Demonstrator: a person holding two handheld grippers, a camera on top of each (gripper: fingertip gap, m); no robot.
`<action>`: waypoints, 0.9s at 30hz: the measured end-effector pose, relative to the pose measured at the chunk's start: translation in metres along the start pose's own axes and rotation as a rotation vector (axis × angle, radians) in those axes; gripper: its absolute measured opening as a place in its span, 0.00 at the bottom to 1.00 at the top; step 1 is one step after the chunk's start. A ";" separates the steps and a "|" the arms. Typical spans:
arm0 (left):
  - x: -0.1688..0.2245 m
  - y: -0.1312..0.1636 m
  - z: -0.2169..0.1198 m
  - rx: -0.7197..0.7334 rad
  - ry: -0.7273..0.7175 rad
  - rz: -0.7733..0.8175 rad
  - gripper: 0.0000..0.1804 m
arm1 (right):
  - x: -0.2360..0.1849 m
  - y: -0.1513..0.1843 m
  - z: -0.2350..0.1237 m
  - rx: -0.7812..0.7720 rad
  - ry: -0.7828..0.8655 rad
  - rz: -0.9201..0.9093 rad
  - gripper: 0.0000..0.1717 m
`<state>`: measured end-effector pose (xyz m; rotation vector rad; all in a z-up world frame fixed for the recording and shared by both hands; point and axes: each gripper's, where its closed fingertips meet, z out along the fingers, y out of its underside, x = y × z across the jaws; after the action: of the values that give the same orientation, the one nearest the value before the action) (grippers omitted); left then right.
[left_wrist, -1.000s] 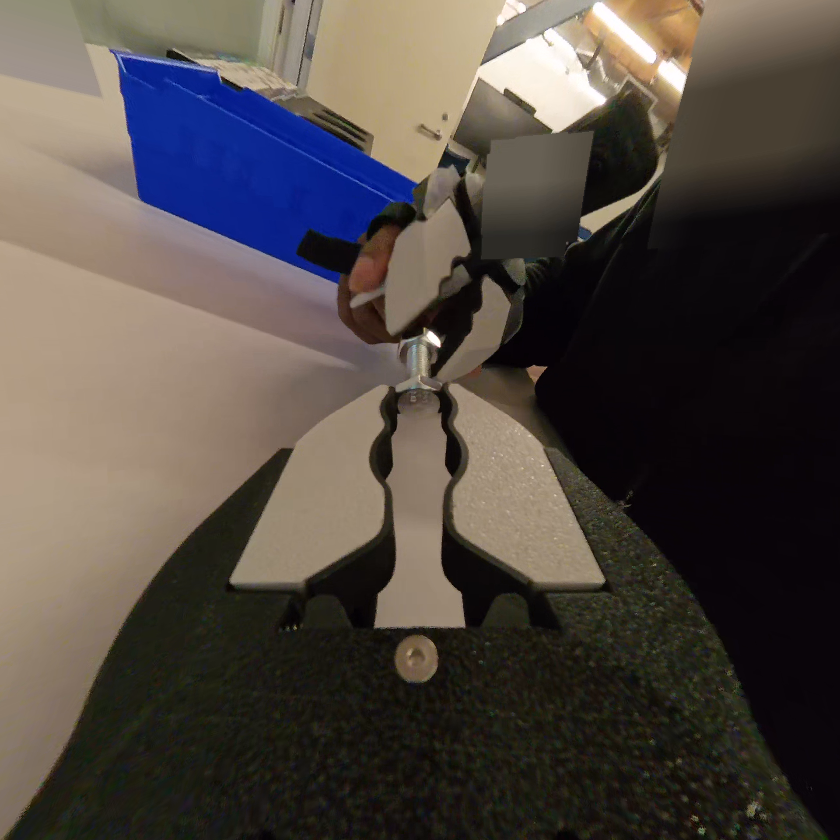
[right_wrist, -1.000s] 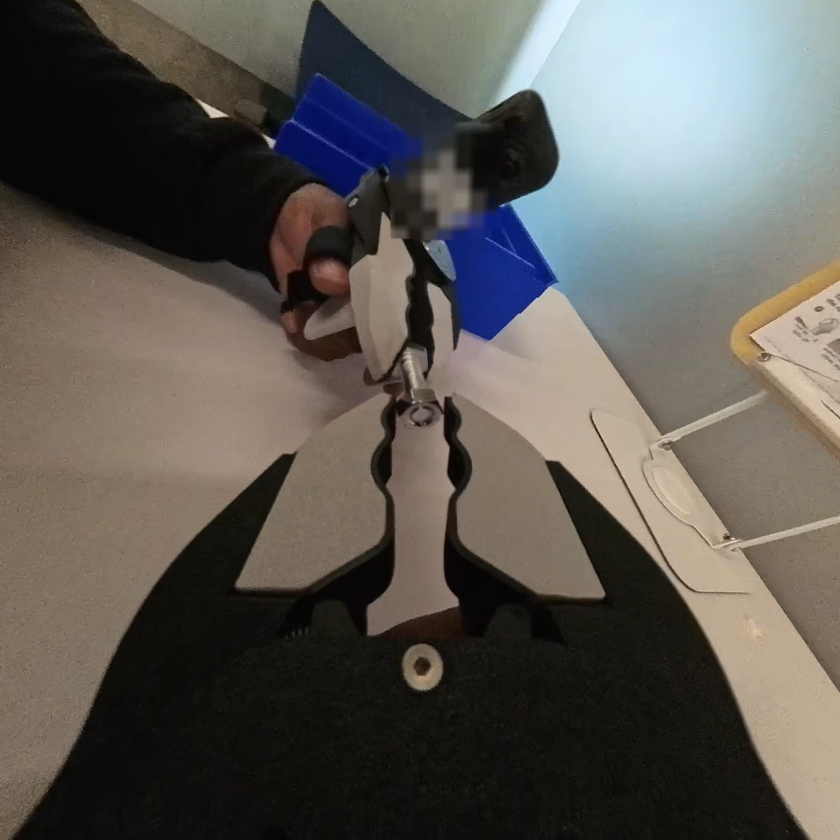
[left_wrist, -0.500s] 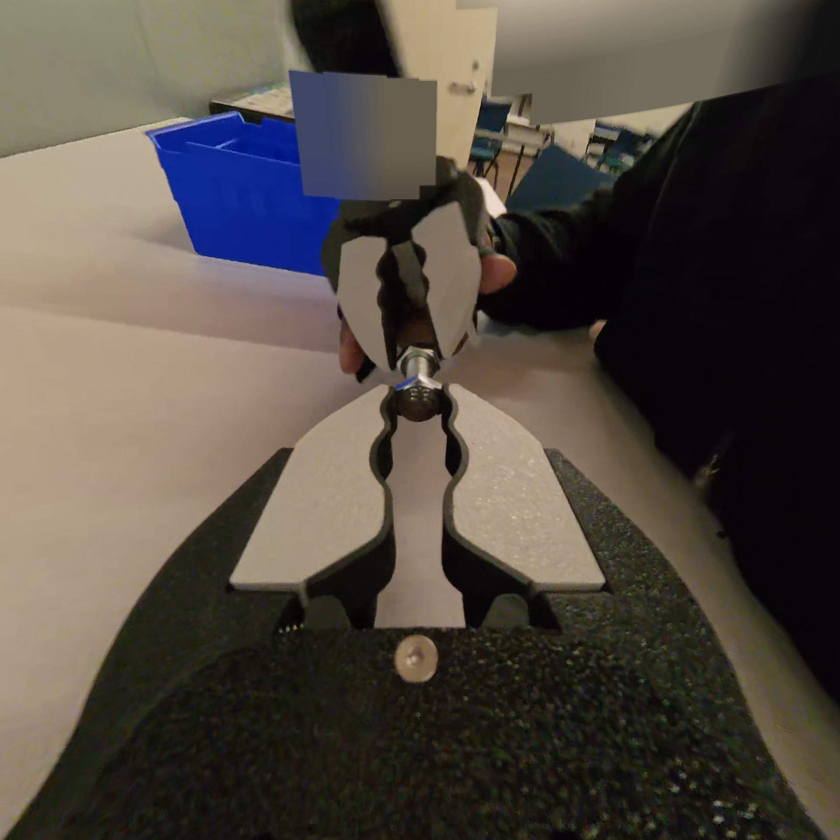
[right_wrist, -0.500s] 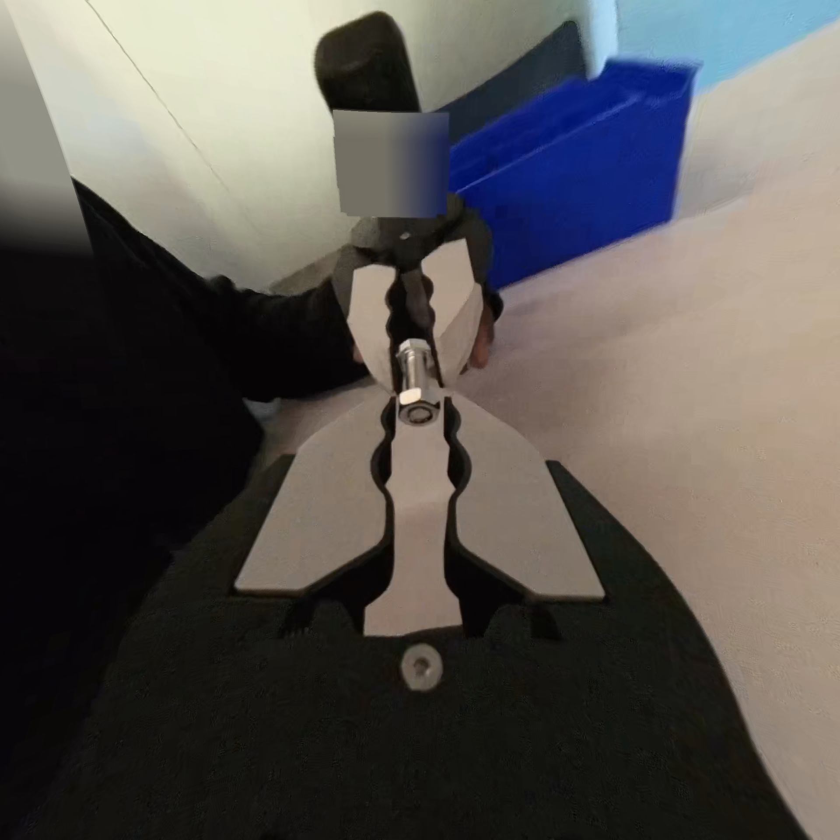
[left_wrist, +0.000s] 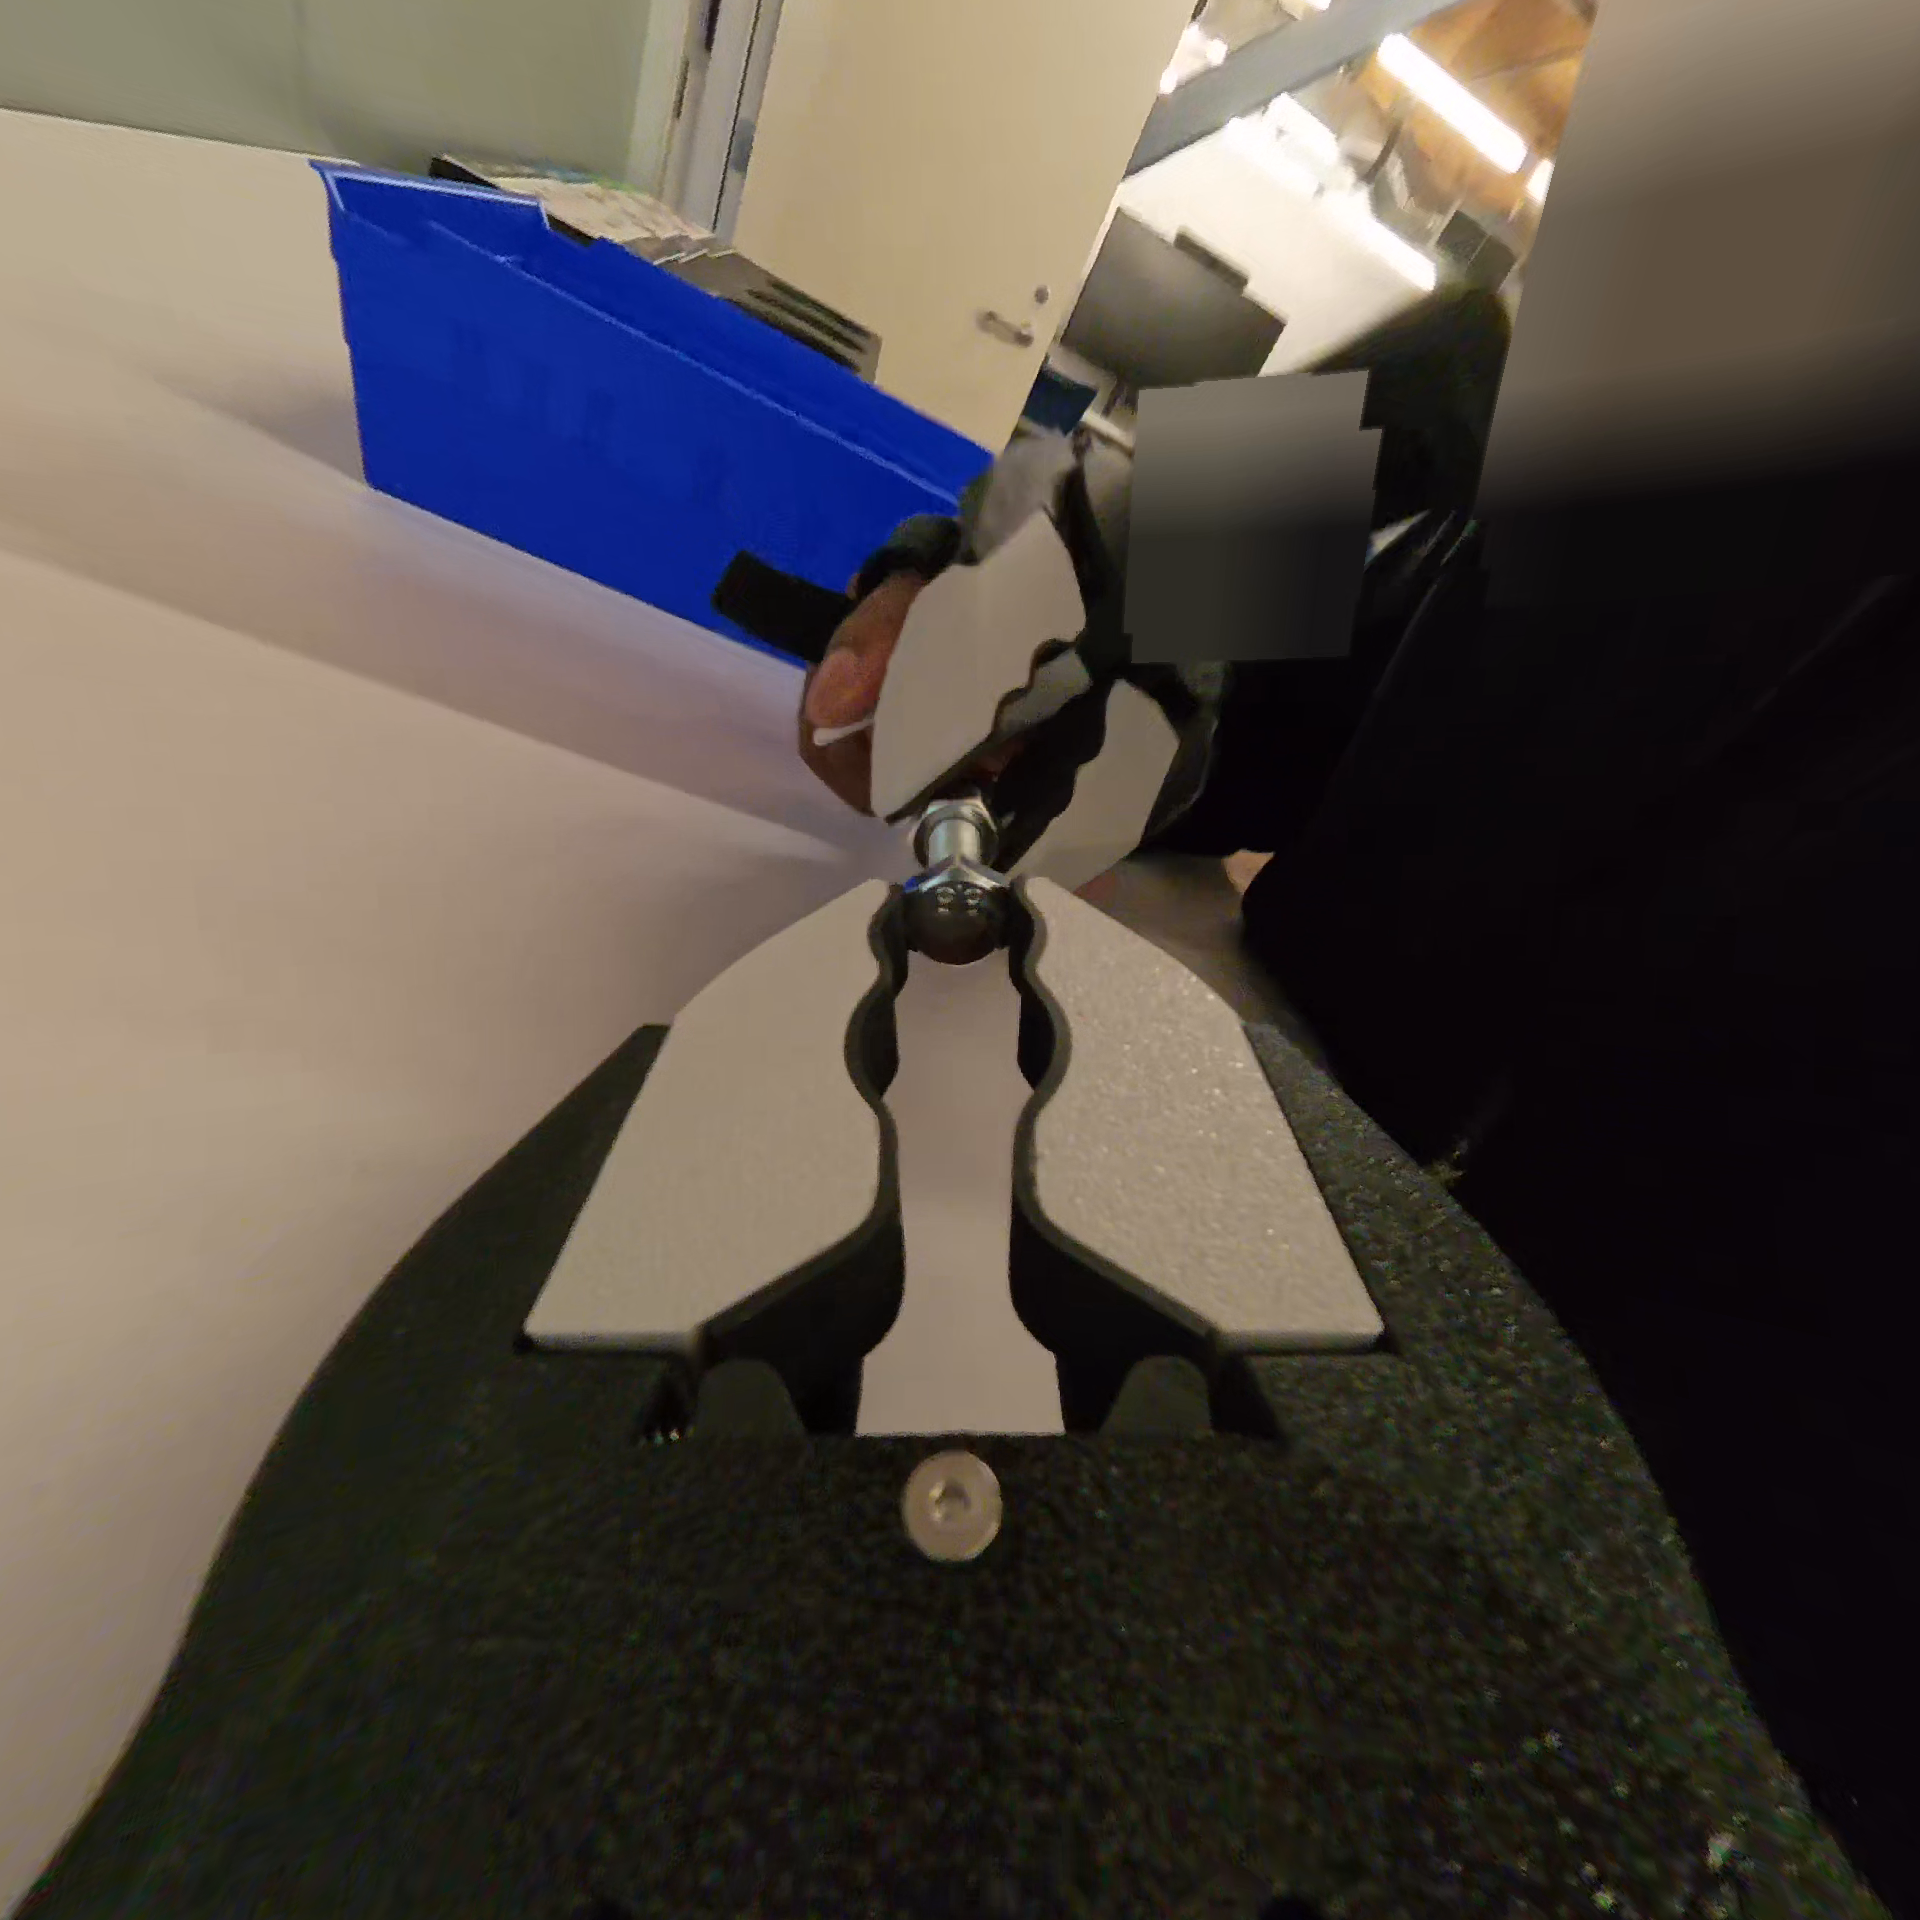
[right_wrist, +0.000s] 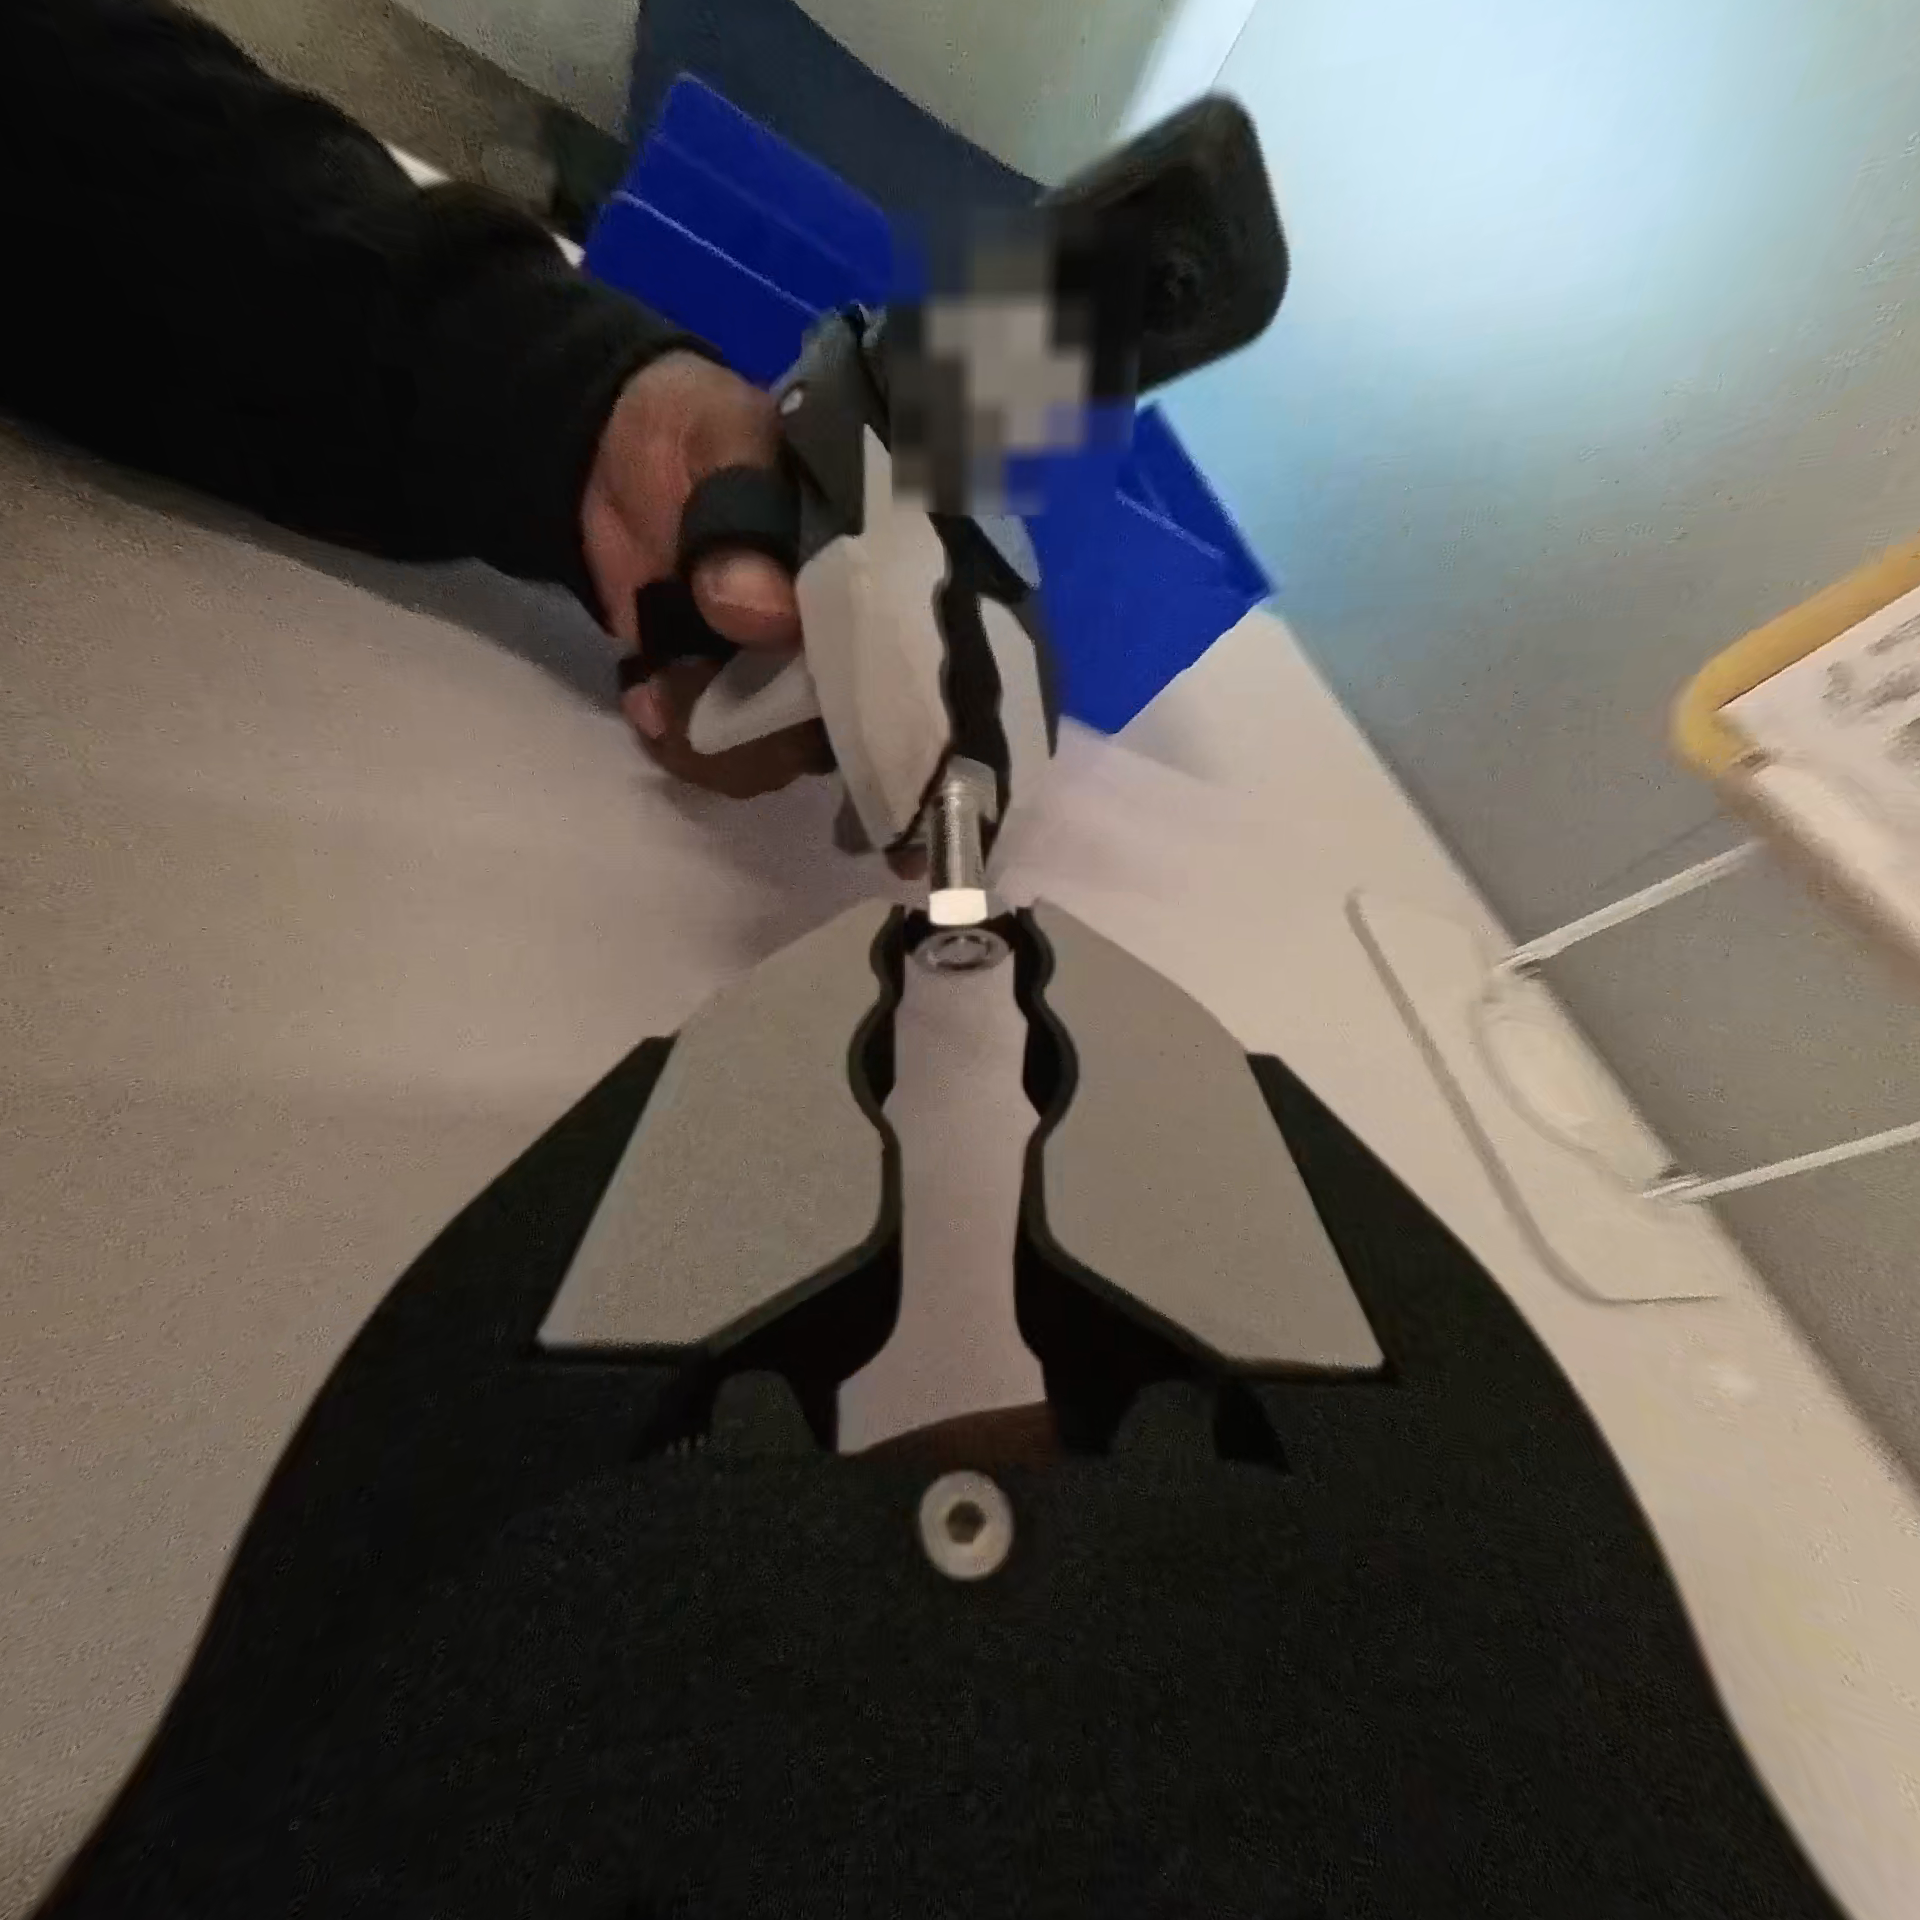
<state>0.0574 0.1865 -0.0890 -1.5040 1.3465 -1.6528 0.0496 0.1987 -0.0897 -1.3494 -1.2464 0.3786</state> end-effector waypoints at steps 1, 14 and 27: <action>-0.001 0.002 0.000 -0.020 -0.017 0.037 0.10 | -0.002 0.001 0.000 -0.003 -0.060 0.124 0.11; 0.010 -0.018 -0.005 0.099 0.013 0.119 0.10 | 0.007 -0.014 -0.010 0.171 -0.223 0.513 0.22; 0.008 -0.006 -0.002 0.048 0.064 -0.020 0.10 | -0.003 -0.003 -0.001 0.044 -0.027 0.037 0.11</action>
<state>0.0554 0.1823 -0.0806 -1.4533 1.3197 -1.7463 0.0479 0.1952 -0.0881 -1.3347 -1.2300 0.4494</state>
